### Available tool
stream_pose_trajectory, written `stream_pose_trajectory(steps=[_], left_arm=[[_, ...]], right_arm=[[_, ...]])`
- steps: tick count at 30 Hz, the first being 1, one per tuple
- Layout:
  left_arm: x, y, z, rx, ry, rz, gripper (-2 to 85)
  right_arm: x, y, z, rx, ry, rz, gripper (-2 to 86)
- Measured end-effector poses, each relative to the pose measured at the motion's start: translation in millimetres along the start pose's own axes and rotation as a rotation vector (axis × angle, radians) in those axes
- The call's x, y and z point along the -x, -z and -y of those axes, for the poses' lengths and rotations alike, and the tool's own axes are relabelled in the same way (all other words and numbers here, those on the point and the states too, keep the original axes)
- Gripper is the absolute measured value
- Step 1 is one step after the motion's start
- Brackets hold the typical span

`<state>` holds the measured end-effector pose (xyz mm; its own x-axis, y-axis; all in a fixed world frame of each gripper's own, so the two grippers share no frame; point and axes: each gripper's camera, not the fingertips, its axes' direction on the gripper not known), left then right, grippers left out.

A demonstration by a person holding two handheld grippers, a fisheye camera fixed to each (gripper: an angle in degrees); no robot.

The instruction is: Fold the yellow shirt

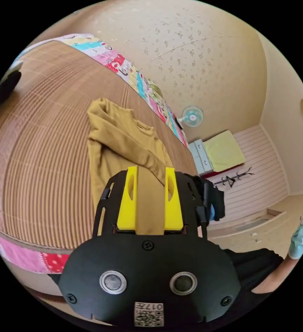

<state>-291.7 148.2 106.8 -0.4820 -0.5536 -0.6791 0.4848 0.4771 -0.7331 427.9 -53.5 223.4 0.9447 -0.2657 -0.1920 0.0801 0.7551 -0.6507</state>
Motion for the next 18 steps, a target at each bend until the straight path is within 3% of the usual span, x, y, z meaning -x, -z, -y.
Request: stream_pose_trajectory(steps=[8, 12, 15, 18], left_arm=[[18, -54, 112, -0.046, -0.105, 0.342, 12.5], [31, -102, 139, 0.066, -0.101, 0.522, 11.7], [48, -120, 140, 0.126, -0.112, 0.421, 5.3], [57, -98, 137, 0.050, -0.139, 0.315, 4.6]], right_arm=[[-17, -3, -8, -0.067, 0.014, 0.120, 1.0], [-20, -1, -7, -0.065, -0.004, 0.155, 1.0], [-3, 2, -3, -0.041, 0.005, 0.080, 0.9], [18, 6, 13, 0.059, -0.022, 0.006, 0.8]])
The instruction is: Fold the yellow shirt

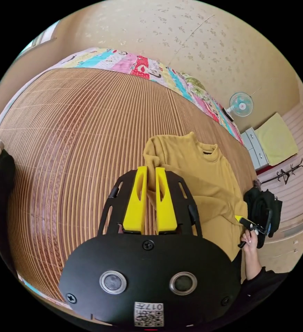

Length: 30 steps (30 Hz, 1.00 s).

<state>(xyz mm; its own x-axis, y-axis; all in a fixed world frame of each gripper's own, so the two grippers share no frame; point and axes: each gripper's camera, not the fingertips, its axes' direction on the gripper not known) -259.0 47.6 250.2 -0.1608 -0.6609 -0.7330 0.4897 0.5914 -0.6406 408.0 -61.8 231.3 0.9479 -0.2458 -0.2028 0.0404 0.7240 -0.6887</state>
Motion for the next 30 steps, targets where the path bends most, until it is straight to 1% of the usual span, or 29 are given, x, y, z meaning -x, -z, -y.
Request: stream_pose_trajectory(steps=[1, 2, 4, 5, 7, 8, 10, 11, 12, 13, 14, 15, 16, 17, 18, 19, 20, 22, 24, 26, 27, 29, 30], left_arm=[[7, 13, 0, -0.048, -0.021, -0.073, 4.4], [11, 18, 0, -0.061, -0.023, -0.110, 4.4], [37, 28, 9, -0.081, 0.018, -0.306, 4.2], [44, 28, 10, -0.085, 0.038, -0.351, 4.2], [69, 24, 17, -0.104, 0.090, -0.492, 4.2], [73, 22, 19, -0.105, 0.093, -0.505, 4.1], [87, 14, 22, -0.096, 0.107, -0.494, 4.1], [90, 11, 22, -0.092, 0.119, -0.488, 4.2], [98, 4, 21, -0.091, 0.145, -0.489, 4.2], [105, -2, 19, -0.091, 0.180, -0.488, 4.1], [108, -5, 17, -0.094, 0.199, -0.481, 4.2], [113, -9, 13, -0.097, 0.228, -0.464, 4.3], [114, -13, 9, -0.093, 0.243, -0.440, 4.5], [114, -14, 8, -0.088, 0.246, -0.426, 4.6], [113, -15, 6, -0.084, 0.250, -0.398, 4.9], [113, -13, 4, -0.087, 0.255, -0.375, 5.7], [113, -12, 3, -0.090, 0.254, -0.372, 6.2], [112, -2, -2, -0.114, 0.245, -0.369, 10.3], [107, 10, -8, -0.140, 0.238, -0.340, 13.3], [97, 20, -18, -0.146, 0.206, -0.321, 13.8], [87, 24, -27, -0.144, 0.178, -0.315, 13.8], [71, 23, -43, -0.141, 0.181, -0.290, 13.7], [59, 16, -52, -0.110, 0.205, -0.242, 13.4]], right_arm=[[10, 4, 11, 0.045, 0.009, -0.016, 0.7], [16, 7, 17, 0.064, 0.019, -0.024, 0.7], [43, 26, 45, 0.082, 0.085, -0.041, 0.7], [51, 33, 53, 0.072, 0.104, -0.044, 0.7], [86, 60, 79, -0.011, 0.240, -0.076, 0.9], [95, 68, 82, -0.048, 0.279, -0.094, 0.9], [119, 90, 86, -0.207, 0.416, -0.206, 1.2], [119, 91, 86, -0.245, 0.425, -0.233, 1.2], [111, 89, 88, -0.308, 0.408, -0.267, 1.4], [91, 78, 94, -0.331, 0.351, -0.272, 1.5], [77, 69, 99, -0.315, 0.305, -0.263, 1.6], [44, 46, 109, -0.208, 0.176, -0.225, 1.7], [9, 17, 116, -0.046, 0.030, -0.193, 1.9], [-6, 4, 116, 0.017, -0.024, -0.185, 2.0], [-22, -3, 106, -0.012, -0.015, -0.092, 2.1], [-32, 5, 95, -0.089, -0.013, -0.018, 2.4], [-38, 7, 91, -0.100, -0.025, 0.020, 2.5], [-62, 14, 86, -0.102, -0.074, 0.187, 3.2], [-68, 21, 80, -0.114, -0.078, 0.255, 4.0], [-60, 32, 71, -0.132, -0.057, 0.225, 5.3], [-49, 41, 63, -0.150, -0.029, 0.177, 6.6], [-27, 56, 45, -0.193, 0.033, 0.099, 7.9], [-13, 64, 27, -0.249, 0.054, 0.041, 8.0]])
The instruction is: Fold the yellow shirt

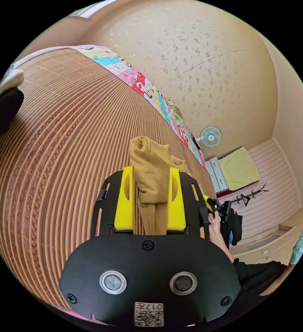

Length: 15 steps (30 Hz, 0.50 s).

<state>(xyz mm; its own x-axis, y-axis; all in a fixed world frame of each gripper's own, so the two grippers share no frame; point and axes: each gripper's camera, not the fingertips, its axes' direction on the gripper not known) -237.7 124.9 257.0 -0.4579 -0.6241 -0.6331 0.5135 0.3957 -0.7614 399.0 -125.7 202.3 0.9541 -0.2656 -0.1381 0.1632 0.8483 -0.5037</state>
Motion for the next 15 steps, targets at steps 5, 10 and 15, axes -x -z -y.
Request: stream_pose_trajectory(steps=[5, 10, 15], left_arm=[[-22, -29, -22, 0.101, -0.047, 0.200, 8.1], [18, -10, -11, 0.087, 0.010, 0.155, 5.8], [32, 16, -29, 0.008, 0.054, 0.125, 8.3]], right_arm=[[49, 38, -60, -0.069, 0.118, -0.009, 4.6], [79, 108, -126, 0.011, 0.320, -0.195, 1.9], [70, 176, -185, 0.072, 0.365, -0.566, 2.9]])
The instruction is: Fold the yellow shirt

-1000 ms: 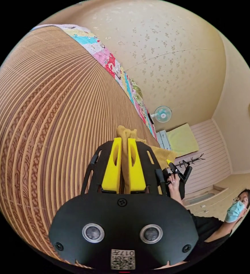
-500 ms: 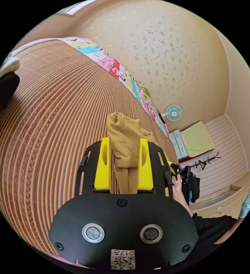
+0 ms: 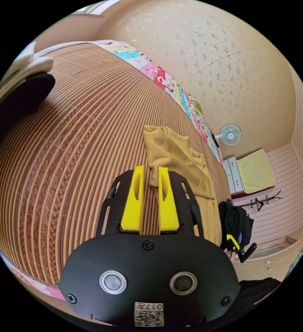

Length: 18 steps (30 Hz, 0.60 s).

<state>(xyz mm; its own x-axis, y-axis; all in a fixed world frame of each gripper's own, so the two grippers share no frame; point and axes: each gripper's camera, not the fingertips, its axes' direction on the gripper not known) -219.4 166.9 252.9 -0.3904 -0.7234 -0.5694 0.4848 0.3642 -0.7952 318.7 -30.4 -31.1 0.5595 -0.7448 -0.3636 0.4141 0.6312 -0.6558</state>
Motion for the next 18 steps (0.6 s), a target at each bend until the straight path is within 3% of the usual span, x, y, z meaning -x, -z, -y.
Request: stream_pose_trajectory(steps=[4, 8, 12, 16, 18], left_arm=[[-39, 26, -61, -0.098, -0.102, -0.018, 11.2], [-76, 18, -121, -0.025, -0.181, -0.164, 11.0], [-114, -12, -196, 0.056, -0.315, -0.113, 3.7], [-115, -50, -244, 0.201, -0.346, -0.057, -0.5], [-101, -55, -255, 0.202, -0.307, -0.086, -0.8]], right_arm=[[-43, 46, -48, -0.006, -0.126, -0.046, 5.3], [-84, 64, -72, 0.000, -0.266, 0.029, 5.8], [-123, 51, -91, 0.043, -0.402, 0.281, 5.1], [-173, -1, -133, 0.154, -0.791, 0.628, 10.9], [-194, -18, -159, 0.112, -0.986, 0.809, 11.1]])
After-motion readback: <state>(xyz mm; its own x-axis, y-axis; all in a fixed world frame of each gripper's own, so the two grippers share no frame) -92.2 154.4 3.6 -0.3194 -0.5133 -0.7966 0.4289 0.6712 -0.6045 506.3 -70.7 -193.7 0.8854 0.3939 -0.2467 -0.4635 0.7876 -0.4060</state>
